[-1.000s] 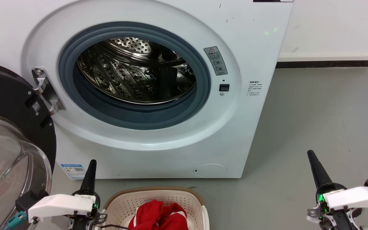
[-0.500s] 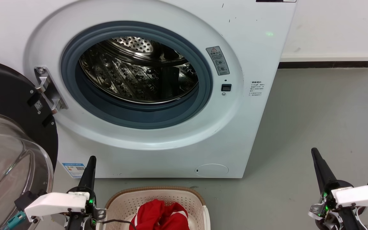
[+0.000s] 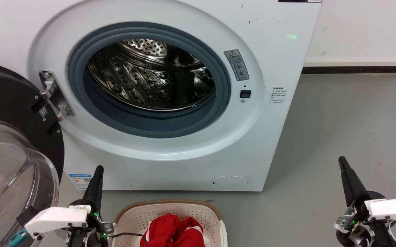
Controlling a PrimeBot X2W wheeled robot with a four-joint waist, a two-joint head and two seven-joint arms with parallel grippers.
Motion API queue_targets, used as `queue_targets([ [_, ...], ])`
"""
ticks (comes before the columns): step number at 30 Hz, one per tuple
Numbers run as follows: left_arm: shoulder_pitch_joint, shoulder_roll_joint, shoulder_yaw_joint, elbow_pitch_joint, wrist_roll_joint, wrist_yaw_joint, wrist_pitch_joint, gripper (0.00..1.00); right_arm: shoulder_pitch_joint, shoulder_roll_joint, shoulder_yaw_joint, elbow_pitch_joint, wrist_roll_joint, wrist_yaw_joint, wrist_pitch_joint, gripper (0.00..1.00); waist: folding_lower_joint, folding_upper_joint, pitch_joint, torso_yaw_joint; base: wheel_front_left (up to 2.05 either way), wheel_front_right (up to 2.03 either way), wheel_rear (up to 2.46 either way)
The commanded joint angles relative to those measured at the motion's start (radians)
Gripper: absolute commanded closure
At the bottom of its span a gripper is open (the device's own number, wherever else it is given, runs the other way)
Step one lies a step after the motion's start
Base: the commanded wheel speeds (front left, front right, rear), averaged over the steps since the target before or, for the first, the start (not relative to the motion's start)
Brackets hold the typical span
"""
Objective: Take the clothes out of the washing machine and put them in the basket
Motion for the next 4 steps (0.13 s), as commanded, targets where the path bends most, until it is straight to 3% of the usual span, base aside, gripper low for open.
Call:
queue_targets([
  [1, -0.018, -0.001, 0.005, 0.0, -0.02, -0.006, 0.006, 1.0, -0.021, 0.001, -0.005, 0.003, 0.022, 0.0, 0.004, 1.0, 0.0, 0.0, 0.0, 0.001, 0.0, 0.0, 0.0],
  [4, -0.018, -0.002, 0.007, 0.002, -0.042, -0.008, 0.011, 1.0, -0.023, 0.002, -0.009, 0.005, 0.043, 0.0, 0.008, 1.0, 0.0, 0.0, 0.0, 0.002, 0.0, 0.0, 0.0],
])
